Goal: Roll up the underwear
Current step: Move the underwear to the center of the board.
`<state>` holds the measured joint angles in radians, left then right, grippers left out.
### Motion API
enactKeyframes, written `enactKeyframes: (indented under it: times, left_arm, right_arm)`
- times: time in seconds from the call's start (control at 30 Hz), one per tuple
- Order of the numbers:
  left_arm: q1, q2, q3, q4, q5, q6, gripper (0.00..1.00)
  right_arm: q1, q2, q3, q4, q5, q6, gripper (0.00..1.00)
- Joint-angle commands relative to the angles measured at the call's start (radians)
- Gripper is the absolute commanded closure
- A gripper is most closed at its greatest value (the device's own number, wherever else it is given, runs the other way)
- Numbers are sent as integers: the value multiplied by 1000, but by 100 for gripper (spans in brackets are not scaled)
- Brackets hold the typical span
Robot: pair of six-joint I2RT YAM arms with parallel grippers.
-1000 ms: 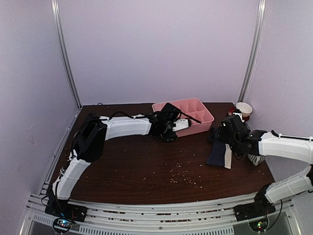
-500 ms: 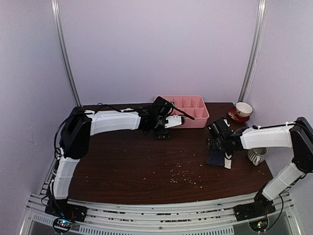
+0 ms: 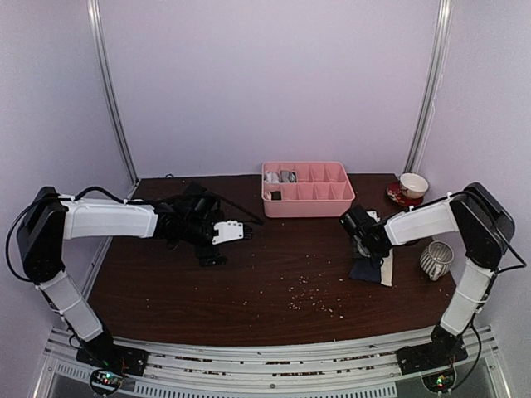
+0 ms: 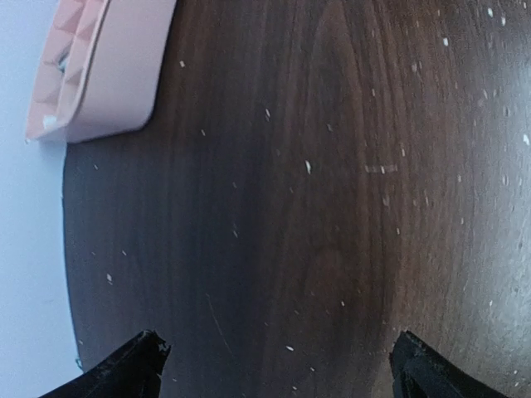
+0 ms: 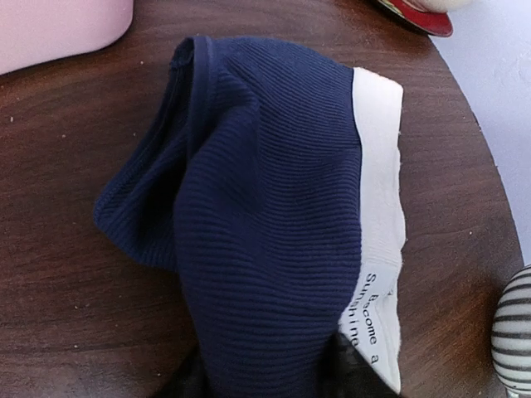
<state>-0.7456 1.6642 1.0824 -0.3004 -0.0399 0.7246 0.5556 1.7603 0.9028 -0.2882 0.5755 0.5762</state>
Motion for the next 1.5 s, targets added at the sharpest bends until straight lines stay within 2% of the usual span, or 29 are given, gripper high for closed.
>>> enactKeyframes:
  times: [0.0,0.07,0.13,0.2,0.27,0.4,0.5,0.6,0.67,0.77,0.83,0.93,1.07,1.17,1.2,1.33,1.47]
  left_arm:
    - [52,-94,-144,141,134,1,2]
    - [70,-121,-203,207,159,-19,2]
    - [88,-131,-218,204,177,-37,2]
    - [123,-138,-198,176,167,-57,2]
    - [198,-153,-167,147,230,-78,2]
    - [307,-178,-121,76,263,-80,2]
    - [346,-214,-122,24,275,-53,2]
    - [360,-246,-140,-22,273,-29,2]
    - [371,-269,-160,-28,270,-23,2]
    - [386,-284,-182,-34,268,-18,2]
    - [395,-265,-183,-47,280,-18,2]
    - [426,-199,-164,-91,367,-31,2]
    - [490,-39,-73,-240,586,-36,2]
    - [507,66,-45,-316,685,-16,2]
    - [507,87,-47,-313,693,-22,2]
    - [510,156,-9,-311,739,-41,2]
    - [514,206,80,-312,809,-75,2]
  right_arm:
    - [-11,1,20,-20,-54,13,99]
    - [8,-31,23,-19,-82,8,100]
    - [64,-65,31,-10,-83,0,100]
    - [155,-77,76,-56,-59,6,100]
    - [275,-69,151,-97,-25,27,100]
    - [448,-9,265,-110,-77,52,100]
    - [542,100,373,-126,-136,58,100]
    - [607,248,506,-169,-201,34,79]
    - [633,316,577,-178,-281,1,69]
    - [650,326,605,-142,-389,-52,53]
    - [648,294,593,-120,-423,-83,45]
    - [633,232,573,-120,-400,-124,42]
    - [581,148,538,-100,-410,-157,40]
    - [533,104,519,-37,-469,-195,19]
    - [518,108,535,-34,-485,-207,16]
    - [485,163,630,-77,-471,-239,16]
    - [474,191,626,-53,-478,-232,16]
